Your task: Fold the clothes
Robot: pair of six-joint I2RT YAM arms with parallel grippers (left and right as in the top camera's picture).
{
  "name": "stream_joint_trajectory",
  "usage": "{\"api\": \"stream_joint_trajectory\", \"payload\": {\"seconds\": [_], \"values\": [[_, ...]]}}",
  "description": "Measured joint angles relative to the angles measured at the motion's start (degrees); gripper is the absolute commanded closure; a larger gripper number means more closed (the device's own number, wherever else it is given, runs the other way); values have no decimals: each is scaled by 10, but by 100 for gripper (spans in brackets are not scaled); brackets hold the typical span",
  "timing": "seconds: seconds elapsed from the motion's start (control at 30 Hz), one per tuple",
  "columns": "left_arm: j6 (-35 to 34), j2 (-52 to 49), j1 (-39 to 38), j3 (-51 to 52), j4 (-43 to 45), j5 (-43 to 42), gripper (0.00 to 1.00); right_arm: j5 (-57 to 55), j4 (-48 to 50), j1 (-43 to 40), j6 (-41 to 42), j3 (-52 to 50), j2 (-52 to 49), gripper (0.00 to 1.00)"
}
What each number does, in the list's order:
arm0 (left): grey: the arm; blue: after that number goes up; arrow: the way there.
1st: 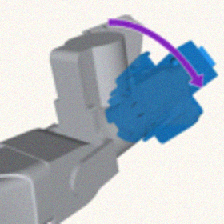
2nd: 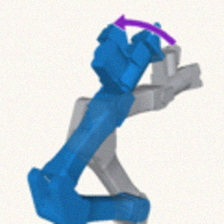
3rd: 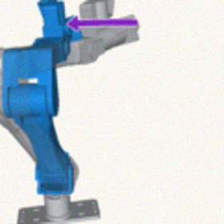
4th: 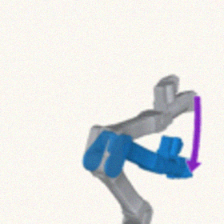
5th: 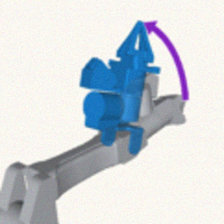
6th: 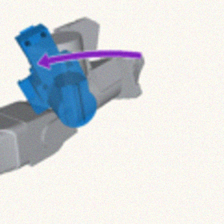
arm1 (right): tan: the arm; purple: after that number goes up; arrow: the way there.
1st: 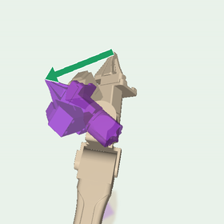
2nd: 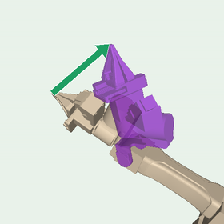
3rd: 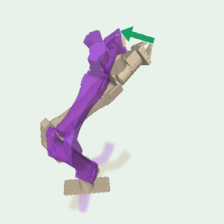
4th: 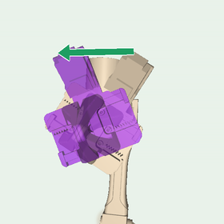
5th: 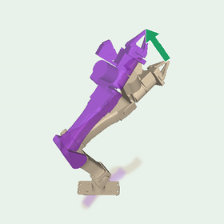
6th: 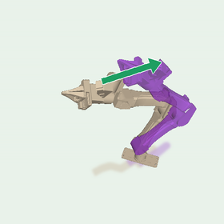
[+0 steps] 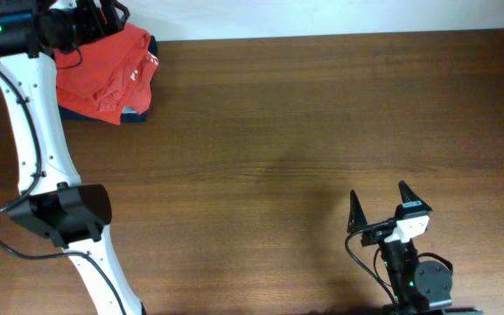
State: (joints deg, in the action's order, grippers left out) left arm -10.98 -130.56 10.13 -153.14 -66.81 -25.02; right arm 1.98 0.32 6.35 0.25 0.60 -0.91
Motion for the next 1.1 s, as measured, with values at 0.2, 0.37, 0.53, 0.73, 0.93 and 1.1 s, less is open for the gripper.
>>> {"api": "stream_joint_trajectory", "payload": {"seconds": [0.2,0.37,0.53,0.73,0.93,1.1], "values": [[0,0,0,0,0,0,1,-6,-44,0,0,0,0,1],[0,0,0,0,0,0,1,-7,-44,0,0,0,0,1],[0,0,0,0,0,0,1,-7,-44,0,0,0,0,1],[0,0,0,0,0,0,1,-7,-44,0,0,0,0,2],[0,0,0,0,0,0,1,-7,-44,0,0,0,0,1],[0,0,0,0,0,0,1,-7,-44,0,0,0,0,1]]}}
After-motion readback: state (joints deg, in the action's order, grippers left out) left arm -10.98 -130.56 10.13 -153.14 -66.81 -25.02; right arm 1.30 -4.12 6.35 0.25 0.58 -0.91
